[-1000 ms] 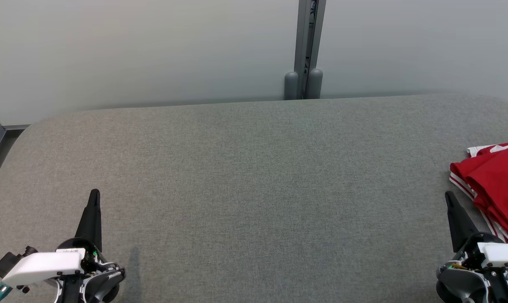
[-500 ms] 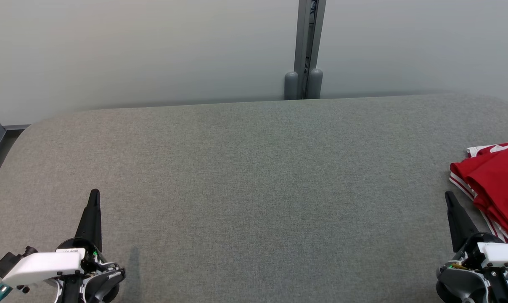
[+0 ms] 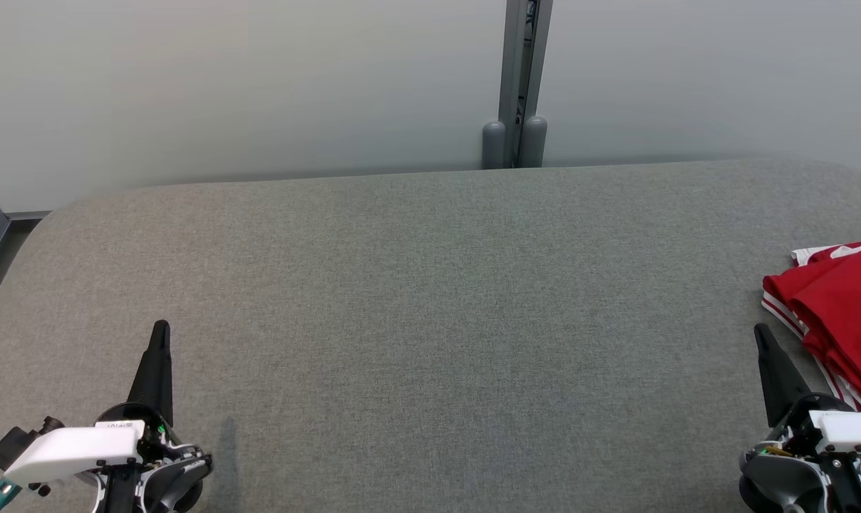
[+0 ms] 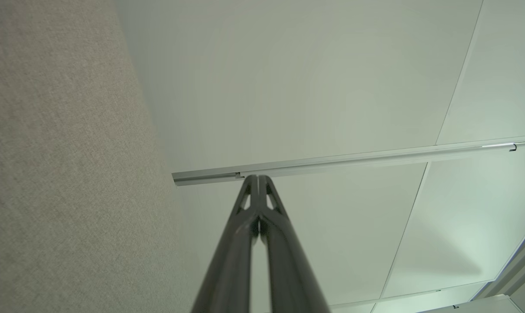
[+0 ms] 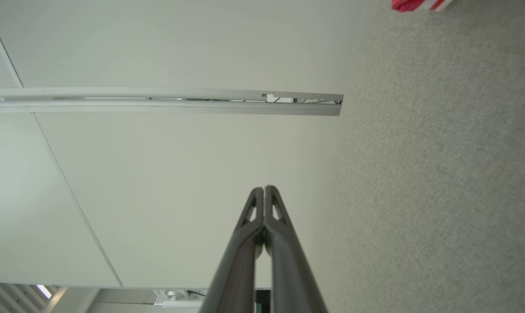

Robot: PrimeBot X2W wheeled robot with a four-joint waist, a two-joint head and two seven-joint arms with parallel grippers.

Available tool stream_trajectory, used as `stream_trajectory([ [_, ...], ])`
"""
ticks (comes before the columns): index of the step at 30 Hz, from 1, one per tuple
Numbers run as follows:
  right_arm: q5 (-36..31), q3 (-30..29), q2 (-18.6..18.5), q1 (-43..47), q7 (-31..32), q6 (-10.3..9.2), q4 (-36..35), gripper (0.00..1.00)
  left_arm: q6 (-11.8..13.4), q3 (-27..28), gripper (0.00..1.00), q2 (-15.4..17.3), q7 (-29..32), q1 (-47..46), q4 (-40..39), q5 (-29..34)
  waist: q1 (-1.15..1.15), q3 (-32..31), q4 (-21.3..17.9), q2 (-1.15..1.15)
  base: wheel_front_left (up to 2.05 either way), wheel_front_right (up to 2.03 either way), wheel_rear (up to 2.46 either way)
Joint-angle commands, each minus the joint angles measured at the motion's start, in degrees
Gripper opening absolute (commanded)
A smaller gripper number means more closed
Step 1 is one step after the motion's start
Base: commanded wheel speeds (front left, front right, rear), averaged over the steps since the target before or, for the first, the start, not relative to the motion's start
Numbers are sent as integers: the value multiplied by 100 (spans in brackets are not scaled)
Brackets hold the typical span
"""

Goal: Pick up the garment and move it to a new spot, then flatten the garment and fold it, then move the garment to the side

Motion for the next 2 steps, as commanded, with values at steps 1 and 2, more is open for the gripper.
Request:
stream_trajectory([
  [1,13,-6,-18,-29,8,4,13,0,-22,27,0,13,11,-71,5,16,0,0,0,0,0,0,0],
  [2,13,-6,-18,-29,8,4,13,0,-21,27,0,12,12,-71,5,17,0,0,0,0,0,0,0],
])
